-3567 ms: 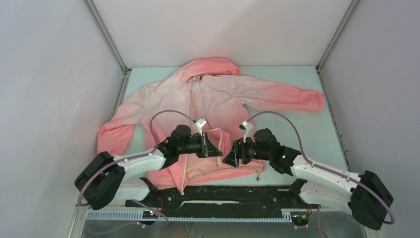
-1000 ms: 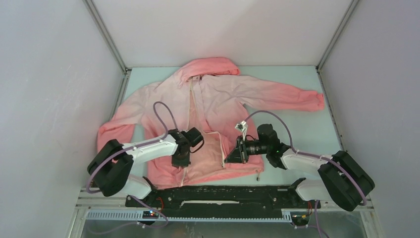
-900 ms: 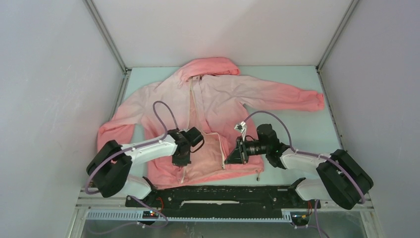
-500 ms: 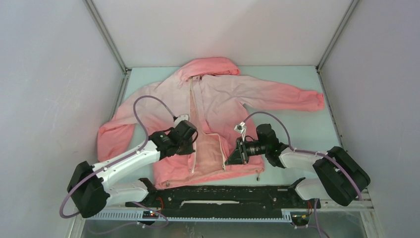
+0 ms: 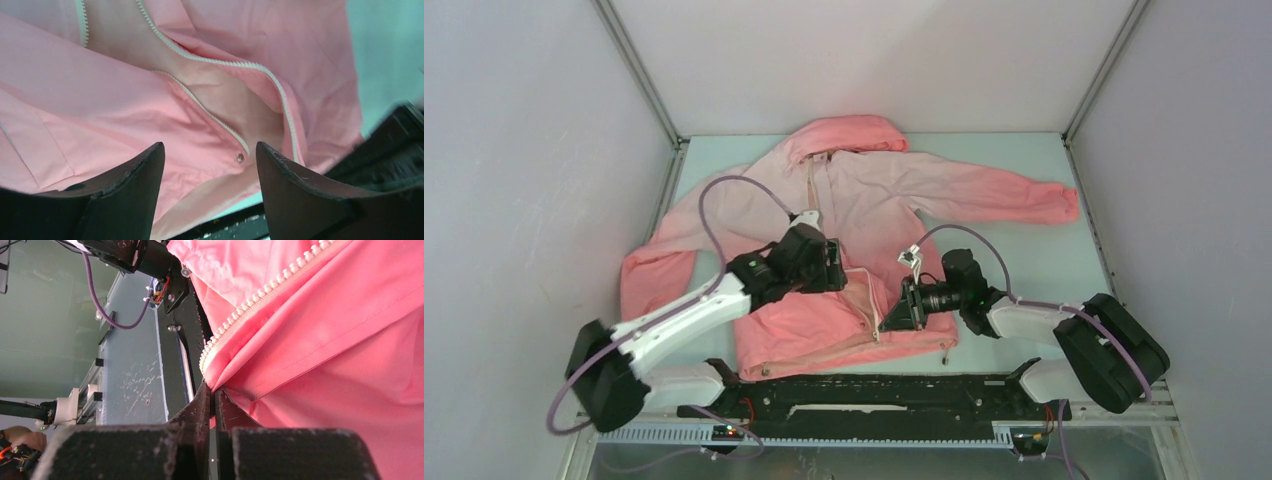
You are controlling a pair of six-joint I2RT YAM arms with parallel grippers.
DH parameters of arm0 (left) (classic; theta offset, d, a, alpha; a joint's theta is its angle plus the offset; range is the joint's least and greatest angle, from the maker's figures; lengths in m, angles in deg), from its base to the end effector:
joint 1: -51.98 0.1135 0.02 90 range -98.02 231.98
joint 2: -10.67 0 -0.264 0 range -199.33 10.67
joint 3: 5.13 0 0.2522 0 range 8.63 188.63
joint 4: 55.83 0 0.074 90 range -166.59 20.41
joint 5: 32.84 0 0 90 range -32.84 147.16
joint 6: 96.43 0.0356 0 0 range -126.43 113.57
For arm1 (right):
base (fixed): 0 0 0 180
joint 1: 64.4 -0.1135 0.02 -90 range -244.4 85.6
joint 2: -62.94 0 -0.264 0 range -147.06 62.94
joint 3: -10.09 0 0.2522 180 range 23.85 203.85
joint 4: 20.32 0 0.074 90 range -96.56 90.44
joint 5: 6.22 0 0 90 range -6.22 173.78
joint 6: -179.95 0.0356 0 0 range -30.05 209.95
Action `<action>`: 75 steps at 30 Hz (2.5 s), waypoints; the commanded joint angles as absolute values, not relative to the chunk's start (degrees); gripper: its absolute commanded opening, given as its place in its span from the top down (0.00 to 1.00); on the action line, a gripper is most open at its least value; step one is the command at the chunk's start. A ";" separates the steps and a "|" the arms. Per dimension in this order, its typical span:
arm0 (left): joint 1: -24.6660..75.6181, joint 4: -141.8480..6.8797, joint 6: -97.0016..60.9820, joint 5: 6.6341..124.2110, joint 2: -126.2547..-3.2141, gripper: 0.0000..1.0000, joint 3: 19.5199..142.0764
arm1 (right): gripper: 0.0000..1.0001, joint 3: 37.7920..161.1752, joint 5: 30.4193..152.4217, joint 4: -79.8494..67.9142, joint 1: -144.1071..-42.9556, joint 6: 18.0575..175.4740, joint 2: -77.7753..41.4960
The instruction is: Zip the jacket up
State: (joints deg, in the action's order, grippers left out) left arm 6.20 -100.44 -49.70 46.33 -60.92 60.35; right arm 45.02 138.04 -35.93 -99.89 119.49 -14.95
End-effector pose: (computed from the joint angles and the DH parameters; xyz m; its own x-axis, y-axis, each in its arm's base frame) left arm 0.1836 -0.1791 0.2528 -0.8187 -0.1240 -0.5607 0.0821 0.9411 -0.3281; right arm 0.1732 0.1590 0.1562 -0.7821 -0.2039 -0.5889 -0.6213 0.1811 0.7623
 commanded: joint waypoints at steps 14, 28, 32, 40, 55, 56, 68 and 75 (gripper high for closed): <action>7.63 -107.37 -1.06 73.55 -64.29 0.34 66.56 | 1.00 43.44 139.04 -37.01 -96.56 118.73 -8.06; 8.59 -84.24 19.06 91.68 -70.33 0.33 56.13 | 1.00 36.77 141.51 -41.02 -85.53 122.24 -1.55; 8.71 -83.19 19.33 89.70 -72.59 0.34 55.37 | 1.00 34.13 140.62 -40.95 -81.33 123.39 3.04; 9.60 -89.32 21.13 87.26 -82.30 0.42 61.05 | 1.00 33.32 141.34 -42.60 -80.12 124.36 3.64; 4.58 -83.23 12.99 74.37 -83.54 0.34 58.01 | 1.00 33.11 141.38 -42.73 -80.05 124.46 5.60; 3.81 -82.20 12.02 72.68 -83.61 0.34 57.46 | 1.00 33.09 141.36 -42.77 -80.05 124.45 5.90; -2.60 -66.64 5.66 55.40 -79.97 0.77 47.50 | 1.00 33.04 140.52 -41.55 -80.79 123.61 7.36; -2.27 -73.41 4.81 59.81 -70.56 0.91 47.37 | 1.00 35.57 138.40 -37.72 -84.63 119.91 4.53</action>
